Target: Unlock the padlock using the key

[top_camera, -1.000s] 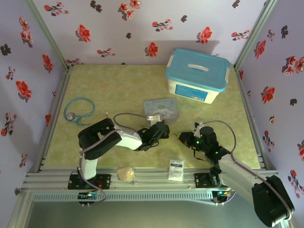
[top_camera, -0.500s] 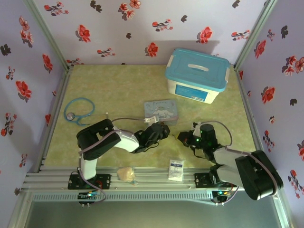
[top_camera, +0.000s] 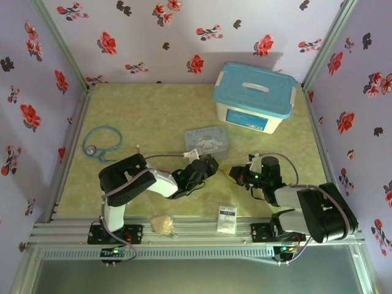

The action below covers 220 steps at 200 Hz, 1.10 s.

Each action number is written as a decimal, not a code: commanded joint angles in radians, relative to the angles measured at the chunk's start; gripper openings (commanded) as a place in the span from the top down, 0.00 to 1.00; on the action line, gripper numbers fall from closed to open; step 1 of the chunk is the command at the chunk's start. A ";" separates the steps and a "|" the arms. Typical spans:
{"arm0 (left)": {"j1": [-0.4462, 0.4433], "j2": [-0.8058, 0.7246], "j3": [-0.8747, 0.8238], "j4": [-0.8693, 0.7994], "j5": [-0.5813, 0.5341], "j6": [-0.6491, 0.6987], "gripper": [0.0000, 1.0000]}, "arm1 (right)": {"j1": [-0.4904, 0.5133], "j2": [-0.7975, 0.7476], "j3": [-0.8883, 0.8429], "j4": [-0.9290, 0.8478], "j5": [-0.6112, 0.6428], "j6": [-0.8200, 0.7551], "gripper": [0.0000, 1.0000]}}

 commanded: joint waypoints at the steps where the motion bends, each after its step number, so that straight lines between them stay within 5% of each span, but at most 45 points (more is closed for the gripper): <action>1: 0.004 -0.020 0.008 0.104 -0.029 -0.021 1.00 | -0.009 0.041 0.029 0.019 -0.050 -0.035 1.00; 220: -0.002 -0.037 -0.003 0.167 -0.027 -0.082 1.00 | -0.013 0.420 0.007 0.645 -0.016 0.172 1.00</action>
